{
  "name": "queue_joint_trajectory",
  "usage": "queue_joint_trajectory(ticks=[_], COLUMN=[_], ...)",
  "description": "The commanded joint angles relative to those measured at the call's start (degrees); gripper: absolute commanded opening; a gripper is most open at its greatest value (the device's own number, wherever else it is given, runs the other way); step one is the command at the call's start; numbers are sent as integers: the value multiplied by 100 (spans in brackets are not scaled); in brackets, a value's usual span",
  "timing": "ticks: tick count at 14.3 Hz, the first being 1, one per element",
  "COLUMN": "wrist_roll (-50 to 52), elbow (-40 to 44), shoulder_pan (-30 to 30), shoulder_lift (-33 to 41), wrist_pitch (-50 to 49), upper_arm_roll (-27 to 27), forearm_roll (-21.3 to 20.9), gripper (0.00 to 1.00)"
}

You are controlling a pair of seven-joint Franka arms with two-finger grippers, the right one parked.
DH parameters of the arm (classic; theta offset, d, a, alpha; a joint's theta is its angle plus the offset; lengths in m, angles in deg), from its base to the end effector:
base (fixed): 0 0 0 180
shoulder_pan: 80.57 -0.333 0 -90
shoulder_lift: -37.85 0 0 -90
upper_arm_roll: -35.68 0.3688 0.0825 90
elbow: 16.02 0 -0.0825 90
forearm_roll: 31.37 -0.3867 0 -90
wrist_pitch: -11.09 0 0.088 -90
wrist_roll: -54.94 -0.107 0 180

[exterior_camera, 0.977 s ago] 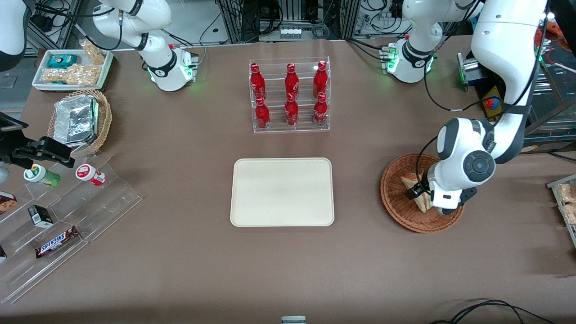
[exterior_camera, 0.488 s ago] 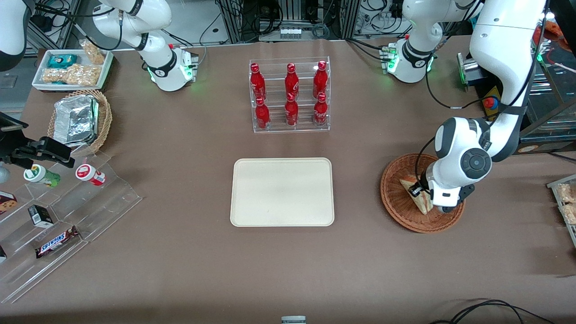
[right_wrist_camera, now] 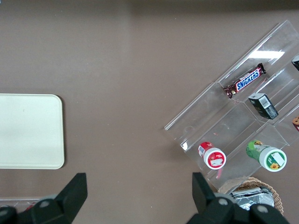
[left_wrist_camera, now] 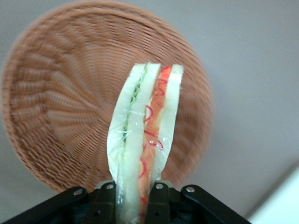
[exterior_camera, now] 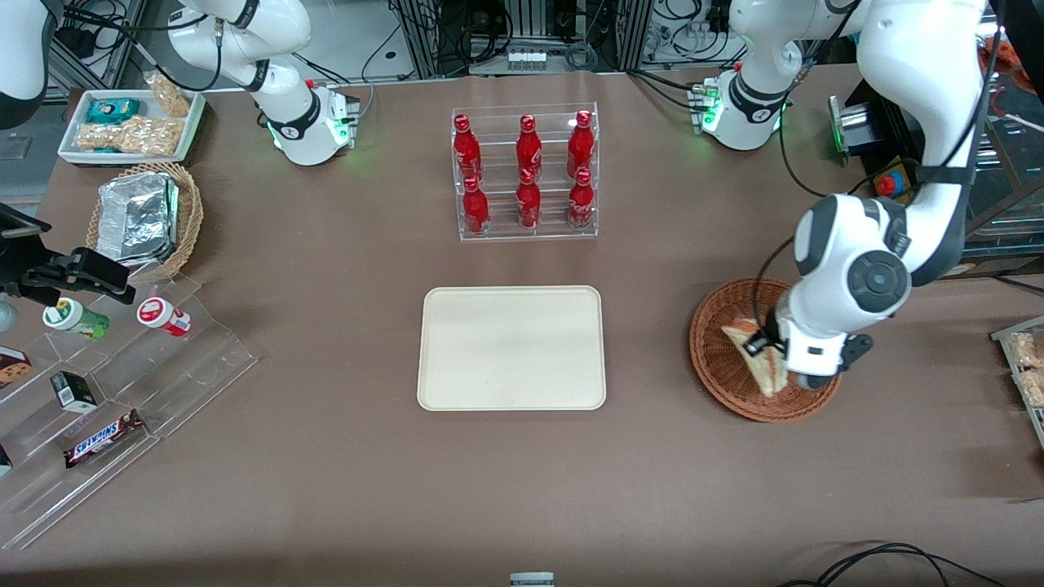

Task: Place sandwich from basket to tray
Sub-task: 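Lift the sandwich out of the basket with the left gripper, then carry the sandwich over the cream tray and lower it onto it, then open the left gripper to release the sandwich and raise it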

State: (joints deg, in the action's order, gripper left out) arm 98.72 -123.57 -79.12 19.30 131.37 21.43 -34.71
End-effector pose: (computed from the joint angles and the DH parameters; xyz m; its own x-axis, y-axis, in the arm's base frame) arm 0.6131 -0.1570 0.3854 0.8887 0.4503 -0.0866 0.4485 -0.8929 -0.0401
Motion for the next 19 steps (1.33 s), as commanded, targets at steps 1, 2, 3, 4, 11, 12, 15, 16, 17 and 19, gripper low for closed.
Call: queue_joint_trajectory(ticks=[1,2,3,4,11,12,15,16,17,19], wrist_roll=[-396,-458,-528,-450,1316,1334,1789,1922,1967,2142], elbow=[287,444,689,1092,3326,3555,4241,4312,4322,4295], shoulder_pan=[486,844,1213,1635,3106,3185,3475,3519,3528,3581], shoulder_lift=[-104,-218,-410,-760,-2739,-2942,-3408,-3479,-3523,-3524], wrist_pitch=[-146,-155,-163,-189,-409,-409,-418,-410,-401,-427], upper_arm_roll=[-333,-342,-342,-333,-307,-307,-211,-132,-131,-114], forearm_roll=[0,-17,-96,-140,-1361,-1397,-1458,-1528,-1529,-1555], gripper=[4,5,6,6,13,14,18,29,45,91])
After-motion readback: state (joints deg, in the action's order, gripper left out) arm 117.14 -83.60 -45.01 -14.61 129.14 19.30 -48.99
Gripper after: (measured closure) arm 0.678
